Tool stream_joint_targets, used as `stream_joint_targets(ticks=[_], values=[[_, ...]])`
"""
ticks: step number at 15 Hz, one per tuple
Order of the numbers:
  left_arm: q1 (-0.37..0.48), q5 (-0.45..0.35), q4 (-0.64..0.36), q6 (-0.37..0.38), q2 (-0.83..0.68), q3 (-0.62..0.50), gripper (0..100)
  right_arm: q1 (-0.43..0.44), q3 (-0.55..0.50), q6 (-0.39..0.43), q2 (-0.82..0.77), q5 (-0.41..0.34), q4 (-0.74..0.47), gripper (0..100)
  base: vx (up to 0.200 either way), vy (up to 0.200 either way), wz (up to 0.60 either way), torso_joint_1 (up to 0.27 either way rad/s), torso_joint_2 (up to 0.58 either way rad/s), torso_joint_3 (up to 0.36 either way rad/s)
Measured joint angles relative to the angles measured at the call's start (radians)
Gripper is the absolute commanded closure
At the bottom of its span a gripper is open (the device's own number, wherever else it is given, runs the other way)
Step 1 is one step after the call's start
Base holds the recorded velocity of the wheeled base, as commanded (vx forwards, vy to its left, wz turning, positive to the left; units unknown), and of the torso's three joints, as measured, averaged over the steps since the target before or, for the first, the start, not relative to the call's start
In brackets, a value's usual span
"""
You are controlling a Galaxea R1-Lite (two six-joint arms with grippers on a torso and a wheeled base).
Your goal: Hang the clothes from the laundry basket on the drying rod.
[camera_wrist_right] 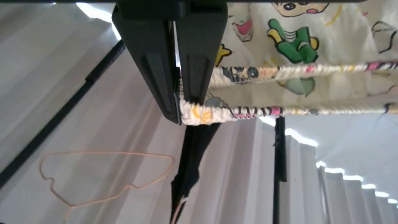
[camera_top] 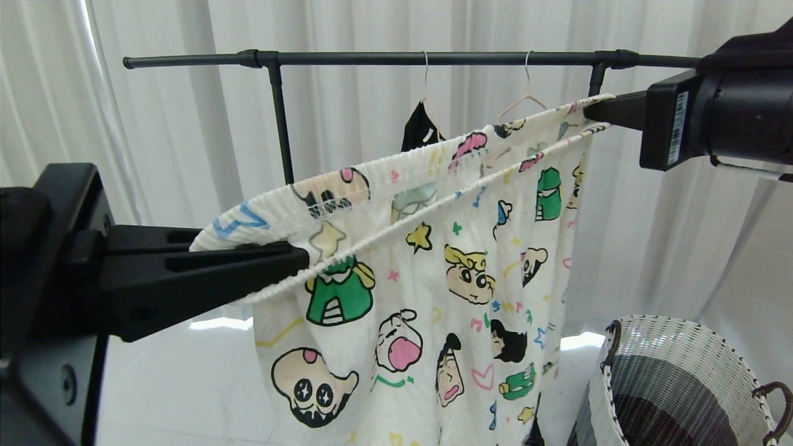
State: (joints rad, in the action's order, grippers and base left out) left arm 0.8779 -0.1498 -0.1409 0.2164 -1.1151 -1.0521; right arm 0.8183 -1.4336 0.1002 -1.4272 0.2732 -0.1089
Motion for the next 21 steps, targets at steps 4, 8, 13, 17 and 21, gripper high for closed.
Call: stream_joint_targets(ticks=[4, 8, 13, 17, 21], values=[[0.08, 0.066, 0.0, 0.003, 0.014, 0.001, 100, 0.001, -0.007, 0.025, -0.026, -0.004, 0.0, 100, 0.0, 0.0, 0.0, 0.0, 0.0, 0.0], [0.086, 0.068, 0.0, 0.003, 0.015, 0.001, 100, 0.002, -0.006, 0.025, -0.026, -0.002, -0.002, 100, 0.0, 0.0, 0.0, 0.0, 0.0, 0.0], [-0.027, 0.137, -0.001, 0.001, -0.025, -0.023, 100, 0.003, 0.011, 0.031, 0.048, -0.003, -0.164, 100, 0.0, 0.0, 0.0, 0.0, 0.0, 0.0], [-0.125, 0.258, -0.003, 0.001, -0.153, -0.143, 100, 0.084, 0.03, 0.041, 0.139, 0.002, -0.288, 100, 0.0, 0.0, 0.0, 0.0, 0.0, 0.0], [-0.139, 0.321, -0.003, 0.001, -0.238, -0.201, 100, 0.114, 0.057, 0.054, 0.159, 0.007, -0.282, 100, 0.0, 0.0, 0.0, 0.0, 0.0, 0.0]])
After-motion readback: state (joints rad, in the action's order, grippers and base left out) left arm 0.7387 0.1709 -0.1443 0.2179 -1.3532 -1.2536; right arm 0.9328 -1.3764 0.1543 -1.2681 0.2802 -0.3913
